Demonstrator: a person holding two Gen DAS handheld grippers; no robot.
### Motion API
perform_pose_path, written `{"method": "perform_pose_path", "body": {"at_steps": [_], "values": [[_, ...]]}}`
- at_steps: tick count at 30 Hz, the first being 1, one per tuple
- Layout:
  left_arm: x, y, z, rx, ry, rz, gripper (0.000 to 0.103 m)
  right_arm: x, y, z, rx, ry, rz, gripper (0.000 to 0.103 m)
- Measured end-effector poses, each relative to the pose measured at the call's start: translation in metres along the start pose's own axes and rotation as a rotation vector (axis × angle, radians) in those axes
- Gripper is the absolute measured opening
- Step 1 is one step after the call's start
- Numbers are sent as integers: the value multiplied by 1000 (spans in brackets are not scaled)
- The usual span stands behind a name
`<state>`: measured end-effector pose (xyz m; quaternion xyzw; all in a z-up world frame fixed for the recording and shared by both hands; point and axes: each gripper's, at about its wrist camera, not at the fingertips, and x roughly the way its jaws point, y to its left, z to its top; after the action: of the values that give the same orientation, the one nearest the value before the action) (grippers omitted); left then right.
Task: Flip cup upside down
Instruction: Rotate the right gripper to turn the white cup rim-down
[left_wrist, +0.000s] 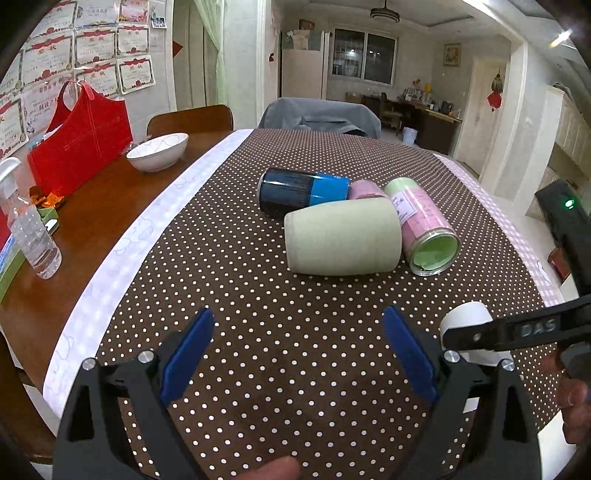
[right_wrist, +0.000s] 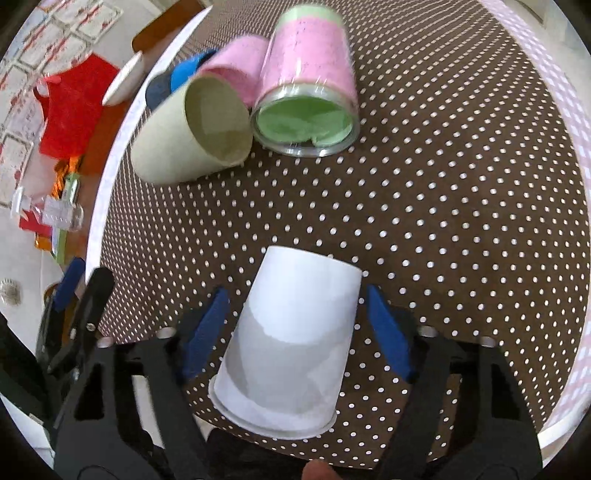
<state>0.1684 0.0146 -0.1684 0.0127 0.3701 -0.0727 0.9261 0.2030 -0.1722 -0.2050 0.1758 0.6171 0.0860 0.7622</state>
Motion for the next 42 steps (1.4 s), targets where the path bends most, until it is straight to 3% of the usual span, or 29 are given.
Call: {"method": "perform_pose_path", "body": {"at_steps": [7,12,18,23,29,34,37,42], "values": [[-4,-2,-2,2,0,5,91,-8,-4,-8,-24,-37,36,62],[-12,-6,-2,6,-10,7,91,-30,-15,-15,8,-131,123,61],[-26,-7,1,4,-37,20,91,-53,-31,-22,15,-210,178,61],[-36,-7,4,-3,-56,36,91,-79,-38,-33,-22,-326,203,61],[-49,-9,4,-12,-76,52,91,-96,-20,-54,-115,-587,81,61],[-59,-9,-2,-21,-83,70,91,-82,2,-69,-207,-769,-60,62],[-63,-9,-5,-26,-81,76,91,-69,8,-76,-251,-831,-151,62],[-68,-9,-14,-26,-73,84,91,-43,18,-76,-294,-810,-207,62]]}}
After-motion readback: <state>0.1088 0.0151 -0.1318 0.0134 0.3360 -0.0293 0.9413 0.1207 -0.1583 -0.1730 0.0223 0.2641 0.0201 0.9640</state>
